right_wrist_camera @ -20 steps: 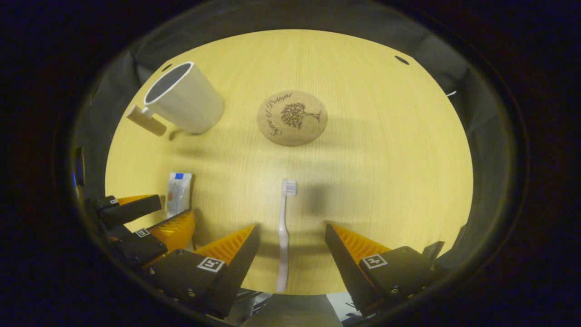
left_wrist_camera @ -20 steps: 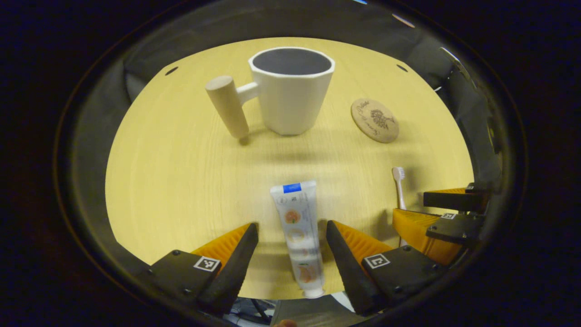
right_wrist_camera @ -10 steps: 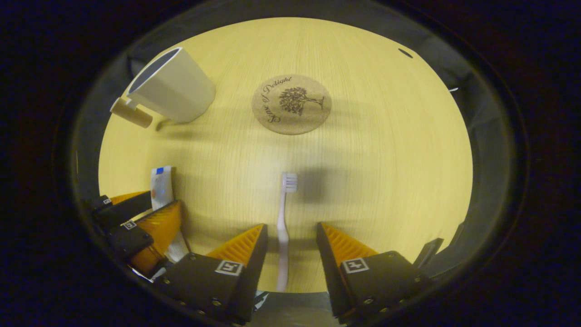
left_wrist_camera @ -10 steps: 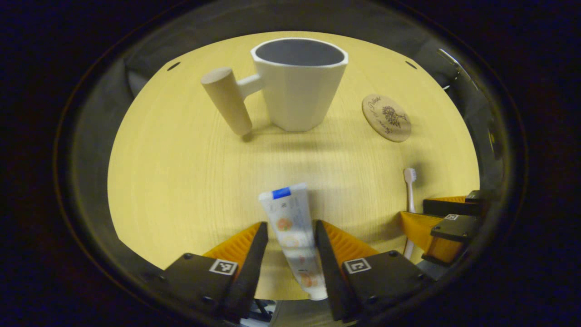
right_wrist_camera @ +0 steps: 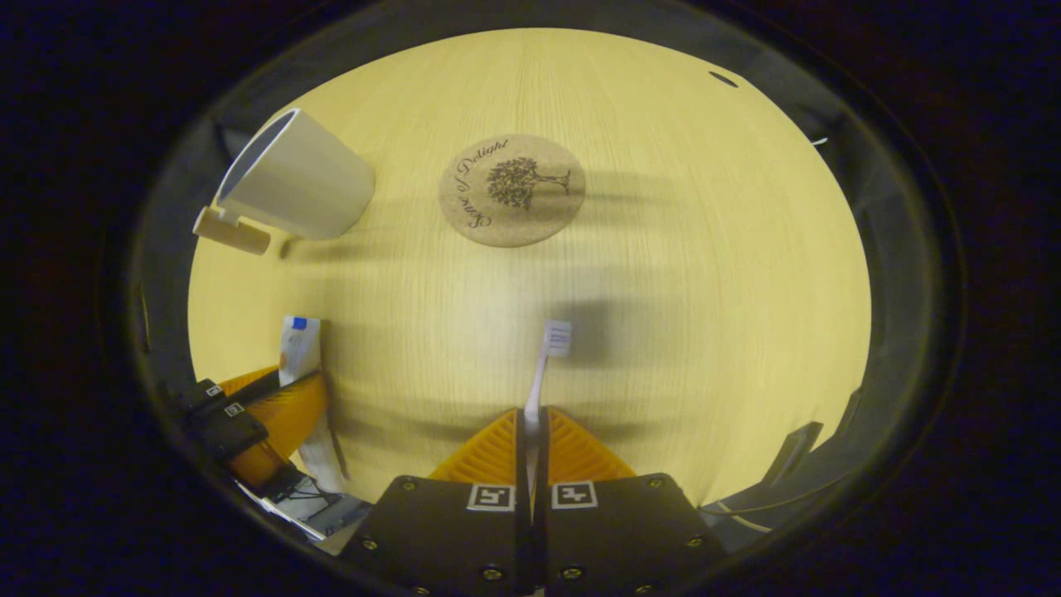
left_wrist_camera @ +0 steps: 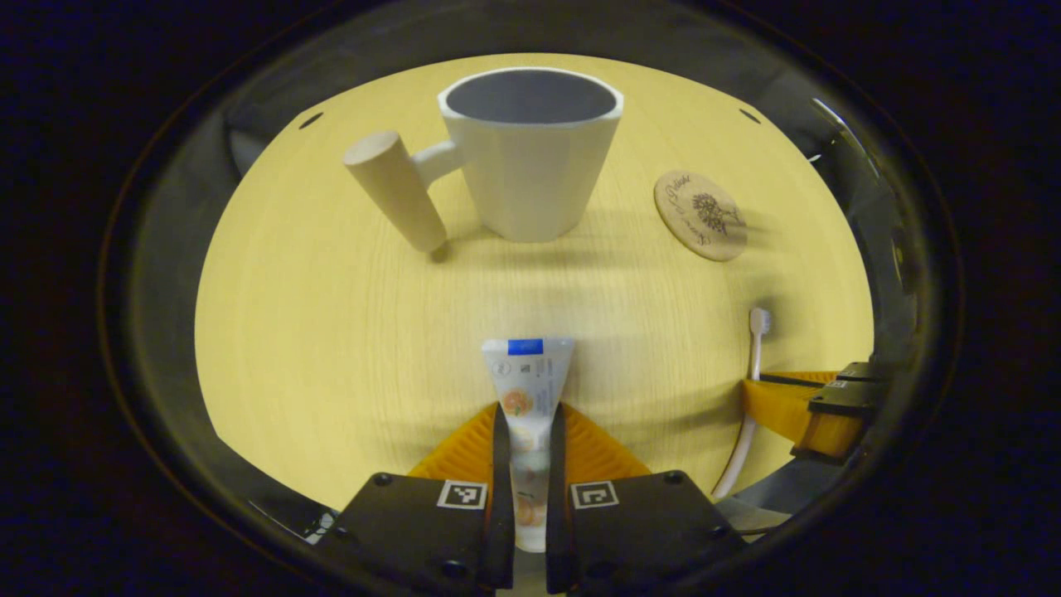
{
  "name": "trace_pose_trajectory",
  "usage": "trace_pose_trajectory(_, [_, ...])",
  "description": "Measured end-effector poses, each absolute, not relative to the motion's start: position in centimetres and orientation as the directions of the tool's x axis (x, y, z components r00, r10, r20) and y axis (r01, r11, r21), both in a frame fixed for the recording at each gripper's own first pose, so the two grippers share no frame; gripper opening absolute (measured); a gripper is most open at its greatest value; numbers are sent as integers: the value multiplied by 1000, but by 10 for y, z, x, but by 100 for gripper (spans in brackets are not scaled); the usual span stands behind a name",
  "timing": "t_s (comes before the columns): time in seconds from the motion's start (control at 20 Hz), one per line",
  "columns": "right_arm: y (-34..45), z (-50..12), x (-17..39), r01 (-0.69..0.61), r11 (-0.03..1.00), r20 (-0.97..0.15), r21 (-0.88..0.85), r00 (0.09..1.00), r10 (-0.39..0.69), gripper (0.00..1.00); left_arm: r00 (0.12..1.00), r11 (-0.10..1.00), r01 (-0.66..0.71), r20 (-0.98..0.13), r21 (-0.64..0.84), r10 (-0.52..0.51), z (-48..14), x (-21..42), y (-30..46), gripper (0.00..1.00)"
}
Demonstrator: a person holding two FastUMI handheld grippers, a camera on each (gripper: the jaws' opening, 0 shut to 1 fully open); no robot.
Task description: Put the toothbrush and toothpaste on the desktop into the cup, then pick up the cup and place it on the coaster on the desktop.
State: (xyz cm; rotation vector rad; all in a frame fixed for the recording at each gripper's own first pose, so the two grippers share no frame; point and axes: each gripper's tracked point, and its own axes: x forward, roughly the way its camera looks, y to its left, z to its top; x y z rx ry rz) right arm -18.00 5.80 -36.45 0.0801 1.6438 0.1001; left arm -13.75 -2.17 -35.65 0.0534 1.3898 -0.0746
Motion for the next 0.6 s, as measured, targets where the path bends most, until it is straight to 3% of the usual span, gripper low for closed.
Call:
trace_pose_trajectory(0.15, [59, -363, -180, -1, 991, -989, 130, -72, 130, 2, 171, 997, 71, -984, -39, -51, -350, -137, -25, 23])
trace_pose_trajectory(0.6, [50, -347, -165, 62, 982, -984, 176, -16, 177, 2, 293, 992, 73, -949, -98, -116, -270, -117, -36, 22])
